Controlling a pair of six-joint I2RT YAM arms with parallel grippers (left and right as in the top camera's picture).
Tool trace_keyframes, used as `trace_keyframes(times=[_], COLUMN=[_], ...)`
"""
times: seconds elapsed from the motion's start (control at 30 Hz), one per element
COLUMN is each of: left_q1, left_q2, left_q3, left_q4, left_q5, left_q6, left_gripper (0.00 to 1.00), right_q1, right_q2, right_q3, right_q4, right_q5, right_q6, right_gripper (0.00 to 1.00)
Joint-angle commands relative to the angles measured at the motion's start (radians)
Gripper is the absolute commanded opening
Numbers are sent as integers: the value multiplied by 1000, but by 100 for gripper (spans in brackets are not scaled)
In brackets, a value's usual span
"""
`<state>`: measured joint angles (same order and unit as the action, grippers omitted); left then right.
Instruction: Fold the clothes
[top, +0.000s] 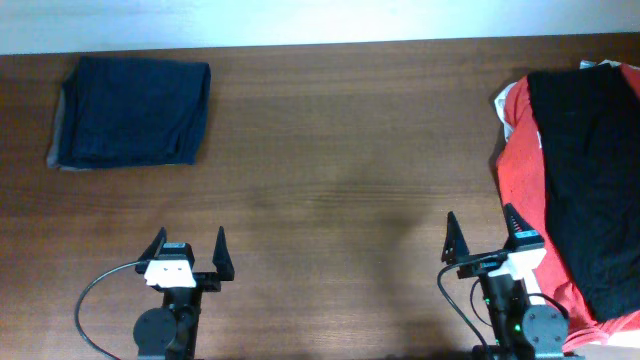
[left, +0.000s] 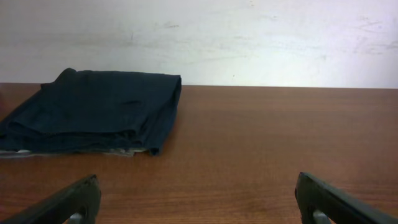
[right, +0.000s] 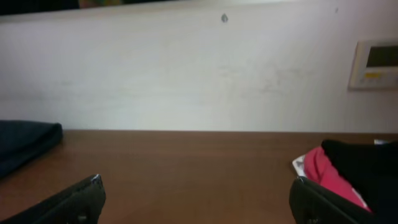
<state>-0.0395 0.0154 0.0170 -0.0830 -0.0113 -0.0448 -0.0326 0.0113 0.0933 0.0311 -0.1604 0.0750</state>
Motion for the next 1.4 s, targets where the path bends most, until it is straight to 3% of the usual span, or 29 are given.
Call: trace_keyframes(times=[0.0,0.1,0.37,0.47,0.6,0.67,0.73,0.83,0.93,1.1,1.17,1.33,1.37], left_q1=[5,5,5,5,5,5,5,5,5,5,5,5,5], left_q2=[-10,-10,-10,-10,-10,-10,-10,-10,-10,-10,-10,-10,-10], left_q3=[-8,-8,-8,-8,-8,-8,-8,-8,-8,-8,-8,-8,-8], left_q4=[0,0,0,0,0,0,0,0,0,0,0,0,0], left_q5=[5,4,5,5,5,5,5,4,5,5,5,4,5], left_q6=[16,16,16,16,16,16,16,16,16,16,16,16,16], left_gripper=[99,99,99,100,99,99,99,99,99,100,99,99,99], right_q1=[6,6,5,5,5,-10,-53,-127,-206,-271,-289,-289,-289], right_q2=[20,166,848,1087,1325,1441,1568,1764,1973,2144,2196,2244,2244], right_q3=[161,354,1242,1429,1436,1436,1436,1436,1436,1436,1436,1436,1435], right_q4=[-47,-105,-556,-657,-618,-571,-535,-432,-223,-31,-18,-11,-8], right_q5=[-2,14,78,174,294,396,520,532,532,529,422,387,356], right_q6=[12,12,8,8,7,-69,-72,-72,-72,-87,-87,-87,-92], right_gripper=[98,98,98,98,98,99,71,57,57,57,57,57,61])
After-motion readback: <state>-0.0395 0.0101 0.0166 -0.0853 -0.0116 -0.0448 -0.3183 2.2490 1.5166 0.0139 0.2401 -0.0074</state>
